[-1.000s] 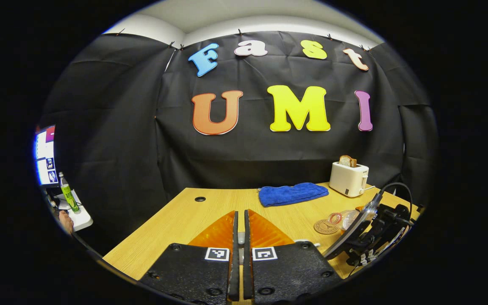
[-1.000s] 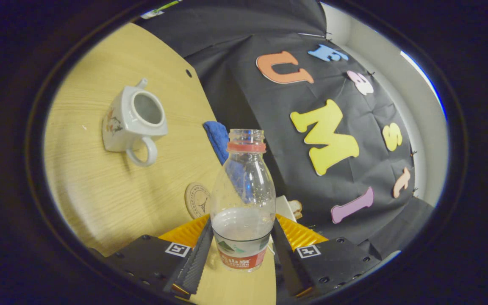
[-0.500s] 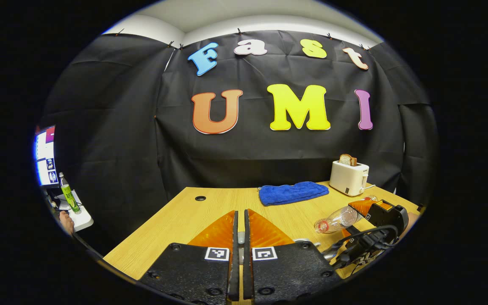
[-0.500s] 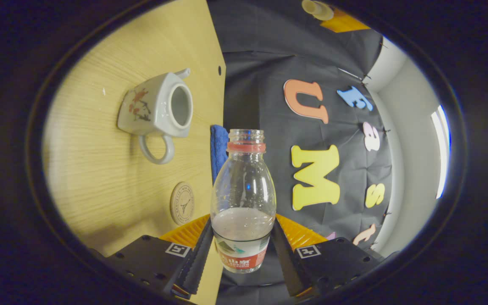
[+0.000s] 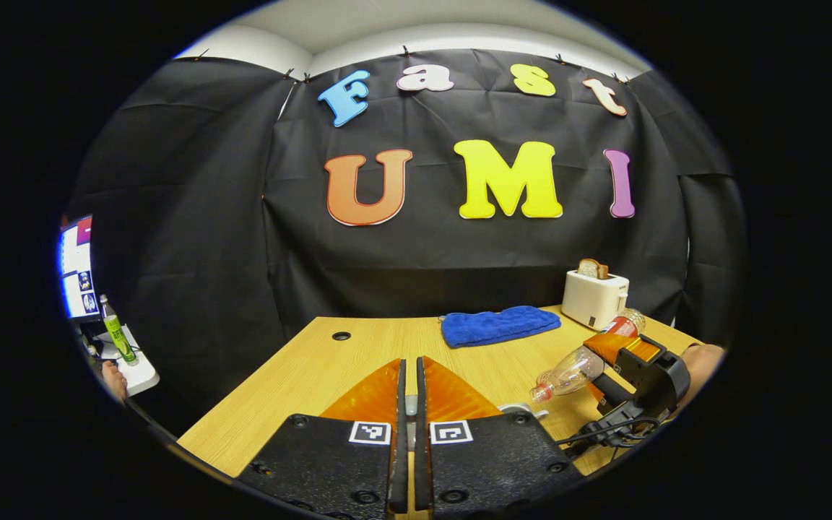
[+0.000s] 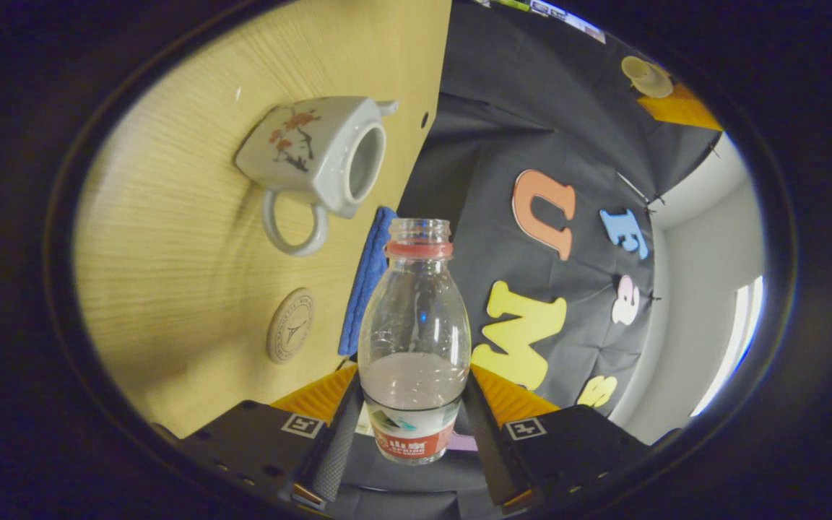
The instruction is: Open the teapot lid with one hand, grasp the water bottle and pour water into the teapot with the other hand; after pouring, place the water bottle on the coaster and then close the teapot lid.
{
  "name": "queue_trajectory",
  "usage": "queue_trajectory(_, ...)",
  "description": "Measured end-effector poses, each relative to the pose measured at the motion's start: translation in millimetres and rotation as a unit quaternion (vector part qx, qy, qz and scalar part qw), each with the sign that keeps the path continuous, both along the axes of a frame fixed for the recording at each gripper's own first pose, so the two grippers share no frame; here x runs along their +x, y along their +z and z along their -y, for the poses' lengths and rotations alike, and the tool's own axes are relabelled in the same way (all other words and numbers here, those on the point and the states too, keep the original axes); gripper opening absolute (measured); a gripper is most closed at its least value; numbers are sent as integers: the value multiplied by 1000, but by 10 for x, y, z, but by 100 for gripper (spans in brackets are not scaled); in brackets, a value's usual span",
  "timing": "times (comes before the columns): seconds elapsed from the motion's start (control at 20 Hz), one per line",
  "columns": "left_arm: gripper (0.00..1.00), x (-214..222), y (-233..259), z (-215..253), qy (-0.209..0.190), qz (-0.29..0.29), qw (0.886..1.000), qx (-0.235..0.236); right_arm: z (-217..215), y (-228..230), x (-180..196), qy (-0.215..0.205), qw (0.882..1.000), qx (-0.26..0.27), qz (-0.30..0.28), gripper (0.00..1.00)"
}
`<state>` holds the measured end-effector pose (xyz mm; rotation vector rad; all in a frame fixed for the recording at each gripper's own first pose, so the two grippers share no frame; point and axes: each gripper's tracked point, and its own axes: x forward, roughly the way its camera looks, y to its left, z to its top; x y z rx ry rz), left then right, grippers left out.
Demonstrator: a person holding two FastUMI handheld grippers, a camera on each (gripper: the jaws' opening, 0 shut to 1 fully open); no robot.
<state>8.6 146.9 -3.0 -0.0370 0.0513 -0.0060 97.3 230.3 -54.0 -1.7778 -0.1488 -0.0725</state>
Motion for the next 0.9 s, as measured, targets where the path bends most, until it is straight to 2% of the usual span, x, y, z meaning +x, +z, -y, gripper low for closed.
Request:
queue_trajectory(0.2, 6, -7, -13, 22, -1, -1, 1000, 4, -37, 106, -55, 7, 999, -43, 19, 75)
queue_trajectory(0.45, 6, -17, 0, 42, -3, 0, 1000, 9, -77, 178, -47, 5, 998, -59, 37, 77)
queue_trajectory(0.9, 6, -32, 12, 57, -5, 1, 1000, 11, -235, 402, -90, 29, 990, -111, 78, 75)
